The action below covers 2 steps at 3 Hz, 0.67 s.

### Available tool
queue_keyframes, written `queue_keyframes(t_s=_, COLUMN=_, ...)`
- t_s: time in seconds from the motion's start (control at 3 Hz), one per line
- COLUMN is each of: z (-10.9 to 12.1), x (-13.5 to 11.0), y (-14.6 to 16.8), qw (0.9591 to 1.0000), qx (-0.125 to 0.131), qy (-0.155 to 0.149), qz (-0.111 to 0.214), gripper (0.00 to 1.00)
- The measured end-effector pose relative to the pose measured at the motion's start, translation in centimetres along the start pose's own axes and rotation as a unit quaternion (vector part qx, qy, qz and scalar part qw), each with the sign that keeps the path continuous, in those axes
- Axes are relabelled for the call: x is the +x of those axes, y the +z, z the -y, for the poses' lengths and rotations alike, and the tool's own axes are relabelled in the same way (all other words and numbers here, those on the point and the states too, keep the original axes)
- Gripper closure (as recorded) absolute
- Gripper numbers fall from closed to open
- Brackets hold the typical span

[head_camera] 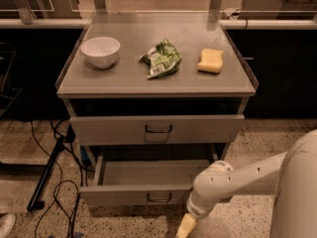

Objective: Close middle drawer

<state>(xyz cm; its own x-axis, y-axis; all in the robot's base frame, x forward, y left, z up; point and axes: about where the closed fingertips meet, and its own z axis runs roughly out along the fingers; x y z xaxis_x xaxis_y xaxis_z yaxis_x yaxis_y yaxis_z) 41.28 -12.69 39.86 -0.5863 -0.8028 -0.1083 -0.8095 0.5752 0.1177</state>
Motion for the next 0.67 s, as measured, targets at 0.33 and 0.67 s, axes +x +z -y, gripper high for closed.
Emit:
queue_keyframes(t_s=0.33, z=0.00, x=0.00, y=0.00, qw=1.0000, qx=0.000, qy=0.000, qz=0.000, gripper=0.03)
queue_keyframes(t_s=0.67, z=0.00, x=0.00, y=0.00, qw=1.0000, qx=0.000, qy=0.000, qz=0.000, gripper=0.26)
